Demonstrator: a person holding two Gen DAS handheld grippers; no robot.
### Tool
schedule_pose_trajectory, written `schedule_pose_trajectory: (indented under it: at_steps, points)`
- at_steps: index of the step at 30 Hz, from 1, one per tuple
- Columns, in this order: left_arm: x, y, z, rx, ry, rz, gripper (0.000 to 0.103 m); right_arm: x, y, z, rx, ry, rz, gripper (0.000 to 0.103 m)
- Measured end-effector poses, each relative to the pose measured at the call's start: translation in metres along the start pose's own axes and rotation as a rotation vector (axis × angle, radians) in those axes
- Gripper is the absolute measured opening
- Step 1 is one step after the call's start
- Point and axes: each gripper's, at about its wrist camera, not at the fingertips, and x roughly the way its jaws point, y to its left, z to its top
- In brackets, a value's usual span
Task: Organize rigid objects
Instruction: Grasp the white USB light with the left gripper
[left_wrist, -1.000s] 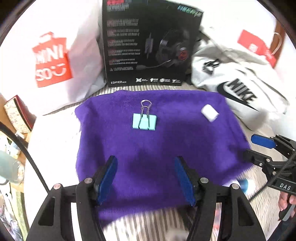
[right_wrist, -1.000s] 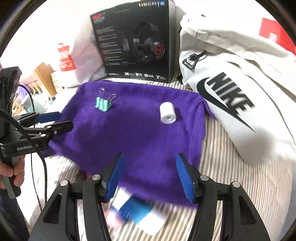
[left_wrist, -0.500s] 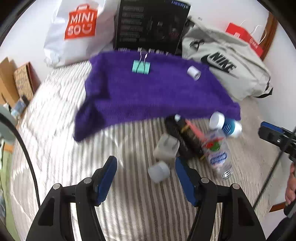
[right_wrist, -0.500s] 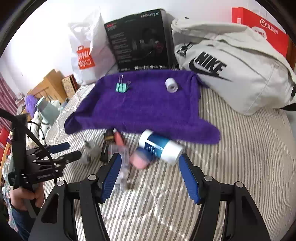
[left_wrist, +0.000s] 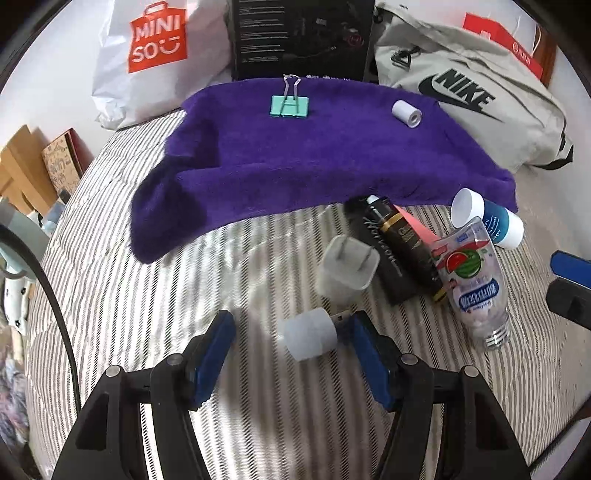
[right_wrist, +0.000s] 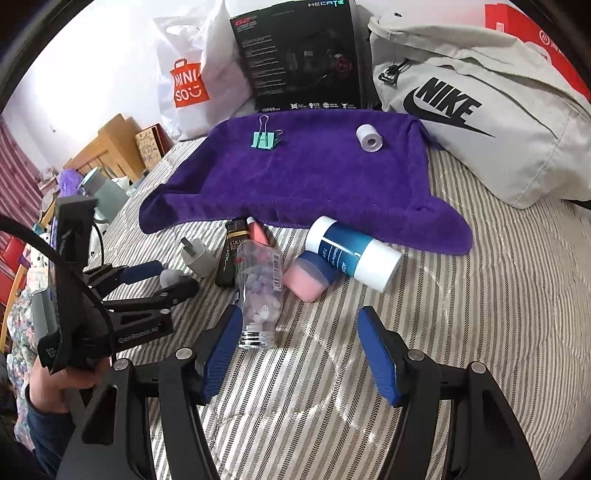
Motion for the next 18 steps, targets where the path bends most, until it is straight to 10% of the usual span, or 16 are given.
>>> schedule_pose_trajectory:
  at_steps: [13, 15, 18]
  points:
    - [-0.001, 0.006, -0.004, 0.013, -0.024, -0.011, 0.062, 0.012, -0.014, -0.001, 0.025, 0.014, -0.022, 0.064]
    - [-0.002, 0.005, -0.004, 0.024, -0.045, -0.016, 0.042, 0.013, -0.022, 0.000, 0.049, 0.003, -0.022, 0.064]
    - [-0.002, 0.002, -0.002, 0.055, -0.043, -0.011, 0.038, 0.016, -0.031, 0.010, 0.062, -0.013, -0.044, 0.064]
